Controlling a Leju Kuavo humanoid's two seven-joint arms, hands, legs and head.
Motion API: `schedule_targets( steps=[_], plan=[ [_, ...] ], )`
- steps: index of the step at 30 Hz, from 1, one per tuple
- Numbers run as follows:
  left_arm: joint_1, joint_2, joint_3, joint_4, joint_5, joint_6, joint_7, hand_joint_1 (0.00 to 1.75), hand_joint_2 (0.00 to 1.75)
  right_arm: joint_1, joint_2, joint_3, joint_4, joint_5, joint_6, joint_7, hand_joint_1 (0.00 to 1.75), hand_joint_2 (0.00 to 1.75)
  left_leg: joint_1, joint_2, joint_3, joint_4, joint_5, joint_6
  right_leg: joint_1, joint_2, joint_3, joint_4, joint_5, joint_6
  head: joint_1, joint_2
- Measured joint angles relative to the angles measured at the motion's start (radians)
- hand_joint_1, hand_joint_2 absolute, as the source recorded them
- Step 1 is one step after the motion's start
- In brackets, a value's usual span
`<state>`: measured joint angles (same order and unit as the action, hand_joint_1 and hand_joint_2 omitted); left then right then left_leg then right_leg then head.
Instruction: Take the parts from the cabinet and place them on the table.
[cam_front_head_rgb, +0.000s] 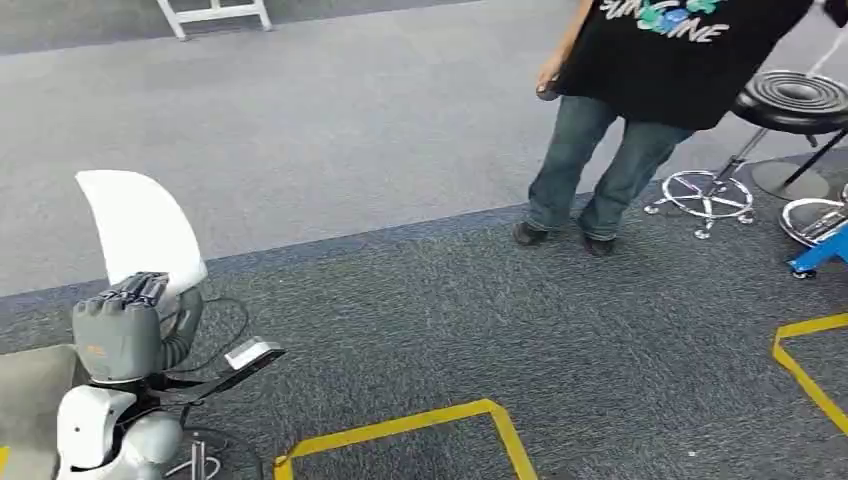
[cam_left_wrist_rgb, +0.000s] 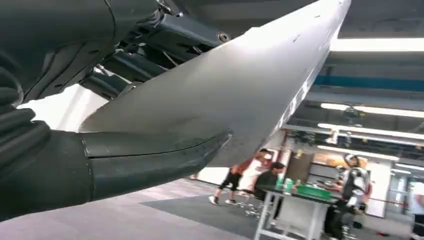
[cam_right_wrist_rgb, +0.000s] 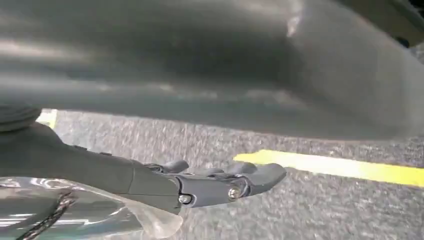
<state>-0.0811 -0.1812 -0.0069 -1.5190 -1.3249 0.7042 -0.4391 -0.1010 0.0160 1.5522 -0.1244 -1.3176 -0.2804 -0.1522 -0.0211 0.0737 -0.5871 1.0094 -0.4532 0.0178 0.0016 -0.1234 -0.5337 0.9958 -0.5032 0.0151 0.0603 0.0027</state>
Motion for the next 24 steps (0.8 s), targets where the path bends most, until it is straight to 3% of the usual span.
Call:
schedule_targets(
  steps=[2,3,4,5,6,7,8,9,10,11,12,13,14,17,18,19,20,21,23,24],
  plan=[
    [0.002,0.004,-0.002,0.002,0.004,0.0,0.006,1.75,1.75,-0.004,0.002,0.0,0.0,-0.002,-0.001,0.001,0.0,0.0,-0.002,-0.026,-0.003,-0.003,0.0,0.01,-0.002,-0.026,0.009,-0.004,-0.004,0.008,-0.002,0.0],
    [0.002,0.005,-0.006,0.003,0.004,0.0,0.01,1.75,1.75,-0.005,0.002,0.0,0.0,-0.001,-0.003,-0.004,0.0,0.0,0.005,-0.043,0.01,-0.015,0.007,0.017,-0.003,-0.029,0.012,-0.005,-0.012,0.016,-0.002,0.0],
    [0.0,0.006,-0.014,0.004,0.003,0.0,0.013,1.75,1.75,-0.008,0.002,0.0,0.0,-0.001,-0.006,-0.008,0.0,0.0,0.01,-0.051,0.013,-0.022,0.009,0.023,-0.007,0.037,0.003,0.023,-0.032,0.021,0.0,0.0],
    [-0.007,0.007,-0.024,0.005,0.003,0.001,0.018,1.75,1.75,-0.008,0.002,0.0,0.0,-0.004,-0.006,-0.01,0.0,0.0,0.013,-0.063,0.012,-0.021,0.011,0.027,-0.009,0.088,-0.03,0.09,-0.068,0.021,0.003,0.0],
    [-0.008,0.006,-0.033,0.008,0.004,0.0,0.021,1.75,1.75,-0.006,0.002,0.0,0.0,-0.006,-0.006,-0.009,0.0,0.0,0.014,-0.076,0.012,-0.021,0.01,0.028,-0.01,0.111,-0.071,0.173,-0.104,0.024,0.008,0.0],
    [-0.007,0.006,-0.04,0.01,0.005,0.0,0.022,1.75,1.75,-0.003,0.002,0.0,0.0,-0.01,-0.006,-0.001,0.0,0.0,0.014,-0.092,0.011,-0.021,0.01,0.028,-0.011,0.122,-0.122,0.272,-0.142,0.026,0.01,0.0],
    [-0.006,0.007,-0.047,0.014,0.006,0.0,0.025,1.75,1.75,0.002,0.002,0.0,0.0,-0.011,-0.005,0.005,0.0,0.0,0.014,-0.106,0.012,-0.021,0.01,0.028,-0.011,0.122,-0.156,0.329,-0.154,0.027,0.01,0.0],
    [-0.005,0.008,-0.051,0.018,0.006,0.0,0.027,1.75,1.75,0.005,0.002,0.0,0.0,-0.013,-0.004,0.008,0.0,0.0,0.014,-0.122,0.013,-0.02,0.009,0.028,-0.012,0.122,-0.17,0.336,-0.137,0.028,0.01,0.0],
    [-0.005,0.009,-0.053,0.021,0.007,0.0,0.027,1.75,1.75,0.007,0.002,0.0,0.0,-0.016,-0.005,0.009,0.0,0.0,0.015,-0.137,0.014,-0.019,0.009,0.028,-0.012,0.123,-0.16,0.299,-0.1,0.028,0.009,0.0],
    [-0.006,0.01,-0.055,0.023,0.008,0.0,0.027,1.75,1.75,0.007,0.002,0.0,0.0,-0.021,-0.005,0.01,0.0,0.0,0.017,-0.154,0.016,-0.017,0.007,0.024,-0.014,0.128,-0.127,0.212,-0.041,0.028,0.01,0.0],
    [-0.006,0.01,-0.058,0.025,0.009,0.0,0.027,1.75,1.75,0.007,0.002,-0.001,0.0,-0.021,-0.005,0.012,0.0,0.0,0.02,-0.167,0.019,-0.014,0.003,0.019,-0.018,0.147,-0.084,0.11,0.015,0.029,0.009,0.0],
    [-0.008,0.01,-0.061,0.027,0.012,0.0,0.027,1.75,1.75,0.008,0.002,-0.001,0.0,-0.023,-0.005,0.013,0.0,0.0,0.022,-0.177,0.016,-0.01,-0.001,0.013,-0.025,0.194,-0.056,0.034,0.041,0.032,0.01,0.0],
    [-0.012,0.01,-0.067,0.03,0.015,0.0,0.027,1.75,1.75,0.009,0.002,-0.001,0.0,-0.024,-0.005,0.015,0.0,0.0,0.017,-0.189,0.009,0.0,-0.004,0.008,-0.028,0.223,-0.044,0.016,0.025,0.032,0.009,0.0],
    [-0.013,0.01,-0.072,0.036,0.017,0.0,0.024,1.75,1.75,0.011,0.002,-0.001,0.0,-0.032,-0.009,0.014,0.0,0.0,0.026,-0.222,-0.004,-0.001,0.005,-0.007,-0.021,0.194,-0.033,0.014,0.019,0.023,0.009,0.0],
    [-0.014,0.01,-0.072,0.038,0.017,0.0,0.023,1.75,1.75,0.011,0.002,-0.001,0.0,-0.032,-0.011,0.014,0.0,0.0,0.024,-0.235,-0.007,0.0,0.004,-0.011,-0.026,0.18,-0.03,0.009,0.022,0.015,0.008,0.0],
    [-0.013,0.01,-0.072,0.04,0.017,0.0,0.023,1.75,1.75,0.01,0.001,-0.001,0.0,-0.032,-0.011,0.01,0.0,0.0,0.021,-0.187,-0.009,0.014,-0.01,-0.014,-0.027,0.167,-0.026,0.006,0.023,0.009,0.008,0.0],
    [-0.02,0.01,-0.072,0.042,0.016,0.0,0.023,1.75,1.75,0.009,0.001,-0.001,0.0,-0.032,-0.014,0.003,0.0,0.0,0.018,-0.126,-0.032,0.065,-0.04,-0.019,-0.025,0.155,-0.023,0.005,0.02,0.0,-0.002,0.0],
    [-0.025,0.009,-0.073,0.043,0.016,0.0,0.023,1.75,1.75,0.011,0.001,-0.001,0.0,-0.032,-0.014,0.001,0.0,0.0,0.019,-0.096,-0.068,0.141,-0.077,-0.023,-0.022,0.14,-0.022,0.005,0.018,-0.004,-0.002,0.0],
    [-0.027,0.008,-0.074,0.048,0.016,0.0,0.023,1.75,1.75,0.016,0.001,-0.001,0.0,-0.032,-0.014,0.0,0.0,0.0,0.022,-0.082,-0.152,0.312,-0.143,-0.027,-0.017,0.103,-0.019,0.005,0.013,-0.01,-0.002,0.0],
    [-0.026,0.008,-0.074,0.051,0.015,0.0,0.023,1.75,1.75,0.016,0.001,-0.001,0.0,-0.032,-0.014,-0.001,0.0,0.0,0.023,-0.082,-0.167,0.335,-0.14,-0.027,-0.016,0.089,-0.018,0.005,0.011,-0.011,-0.002,0.0]
  ],
)
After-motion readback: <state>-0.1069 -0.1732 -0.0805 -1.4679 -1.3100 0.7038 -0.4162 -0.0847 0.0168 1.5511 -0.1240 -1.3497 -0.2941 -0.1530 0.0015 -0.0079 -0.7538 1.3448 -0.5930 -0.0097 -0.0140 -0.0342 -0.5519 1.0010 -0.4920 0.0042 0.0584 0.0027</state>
